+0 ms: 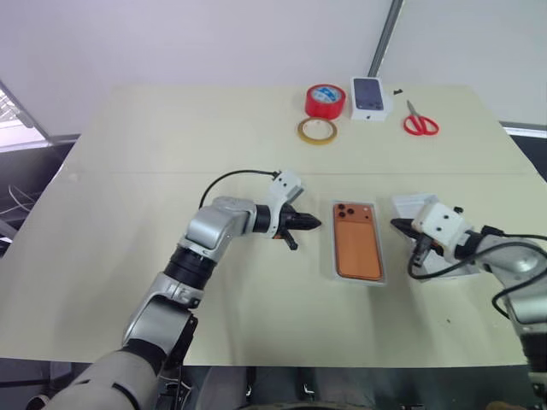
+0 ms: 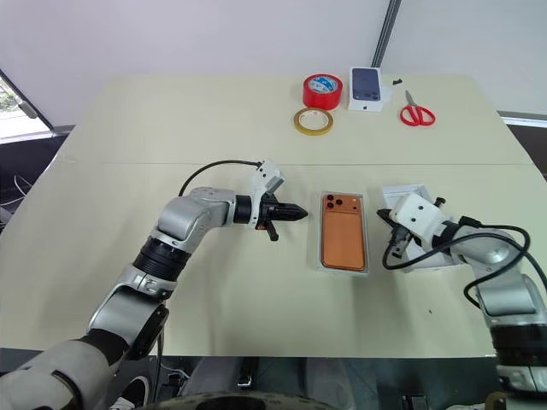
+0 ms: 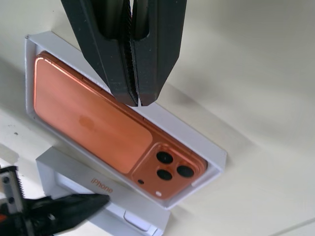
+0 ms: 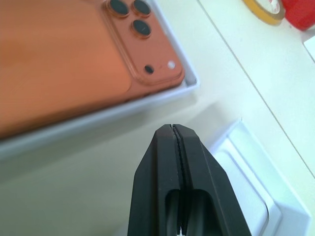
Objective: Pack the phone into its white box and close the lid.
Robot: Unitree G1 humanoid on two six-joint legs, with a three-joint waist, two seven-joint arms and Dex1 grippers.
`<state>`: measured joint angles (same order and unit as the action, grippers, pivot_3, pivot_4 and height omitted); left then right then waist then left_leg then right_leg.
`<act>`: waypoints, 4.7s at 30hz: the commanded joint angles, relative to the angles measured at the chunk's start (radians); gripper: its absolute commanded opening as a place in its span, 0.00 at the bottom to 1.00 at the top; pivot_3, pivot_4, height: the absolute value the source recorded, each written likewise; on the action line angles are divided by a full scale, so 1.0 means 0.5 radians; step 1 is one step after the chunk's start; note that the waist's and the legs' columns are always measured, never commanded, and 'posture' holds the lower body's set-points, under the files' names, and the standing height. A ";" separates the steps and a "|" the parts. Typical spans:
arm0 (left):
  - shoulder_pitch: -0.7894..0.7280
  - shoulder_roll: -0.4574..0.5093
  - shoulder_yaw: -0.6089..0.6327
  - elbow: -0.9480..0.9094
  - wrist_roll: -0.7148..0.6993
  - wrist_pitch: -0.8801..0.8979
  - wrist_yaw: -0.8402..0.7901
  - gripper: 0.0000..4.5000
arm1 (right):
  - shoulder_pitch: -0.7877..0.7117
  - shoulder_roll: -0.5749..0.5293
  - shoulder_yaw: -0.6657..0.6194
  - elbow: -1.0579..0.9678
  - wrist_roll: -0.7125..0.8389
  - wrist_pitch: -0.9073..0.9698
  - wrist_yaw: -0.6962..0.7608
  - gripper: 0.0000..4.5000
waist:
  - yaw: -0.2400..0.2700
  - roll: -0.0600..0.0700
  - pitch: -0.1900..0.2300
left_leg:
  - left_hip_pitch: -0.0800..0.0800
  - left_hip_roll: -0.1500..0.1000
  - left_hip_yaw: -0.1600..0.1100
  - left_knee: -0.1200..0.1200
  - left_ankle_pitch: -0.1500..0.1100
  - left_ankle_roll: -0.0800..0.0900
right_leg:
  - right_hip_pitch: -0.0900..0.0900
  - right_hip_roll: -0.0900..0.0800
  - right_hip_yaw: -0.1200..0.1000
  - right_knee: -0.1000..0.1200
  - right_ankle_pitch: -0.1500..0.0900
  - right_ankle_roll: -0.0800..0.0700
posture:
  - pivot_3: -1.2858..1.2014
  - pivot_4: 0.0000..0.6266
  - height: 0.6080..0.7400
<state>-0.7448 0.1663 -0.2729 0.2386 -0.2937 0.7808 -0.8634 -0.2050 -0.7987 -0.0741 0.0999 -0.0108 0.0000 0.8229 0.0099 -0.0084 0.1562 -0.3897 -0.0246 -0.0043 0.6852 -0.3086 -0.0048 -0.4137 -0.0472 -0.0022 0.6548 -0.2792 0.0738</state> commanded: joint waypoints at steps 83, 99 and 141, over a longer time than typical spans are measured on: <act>0.807 0.698 0.388 -0.357 -0.118 -1.995 -0.874 1.00 | -0.861 -0.367 0.221 -0.135 1.318 3.229 -0.859 0.01 | -0.017 0.006 -0.001 | -0.008 0.003 0.000 -0.005 -0.008 0.014 | -0.011 -0.005 0.000 -0.002 0.000 -0.001 | 0.52 0.24 1.00; 0.747 0.714 0.344 -0.325 -0.111 -1.854 -0.831 1.00 | -0.711 -0.236 -0.120 -0.221 1.639 3.229 -1.081 0.01 | -0.047 0.005 -0.002 | -0.008 0.003 0.000 -0.005 -0.008 0.014 | -0.009 -0.004 0.000 -0.001 0.000 -0.001 | 0.52 0.24 1.00; 0.678 0.488 0.490 -0.267 -0.185 -1.624 -0.387 1.00 | 0.183 0.705 -0.281 -1.254 3.966 2.043 -1.979 0.01 | -0.054 0.006 0.000 | -0.013 0.004 0.002 -0.004 -0.008 0.015 | -0.018 -0.001 0.000 0.007 0.000 0.000 | 0.52 0.24 1.00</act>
<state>-0.4076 0.4099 -0.0441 0.1534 -0.3715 -0.0270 -1.0639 -0.1211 -0.4266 -0.2465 -0.4882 1.9376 1.0589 -0.2027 -0.0169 -0.0054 0.1560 -0.3960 -0.0224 -0.0035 0.6831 -0.3126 0.0024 -0.4226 -0.0475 -0.0021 0.6584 -0.2791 0.0739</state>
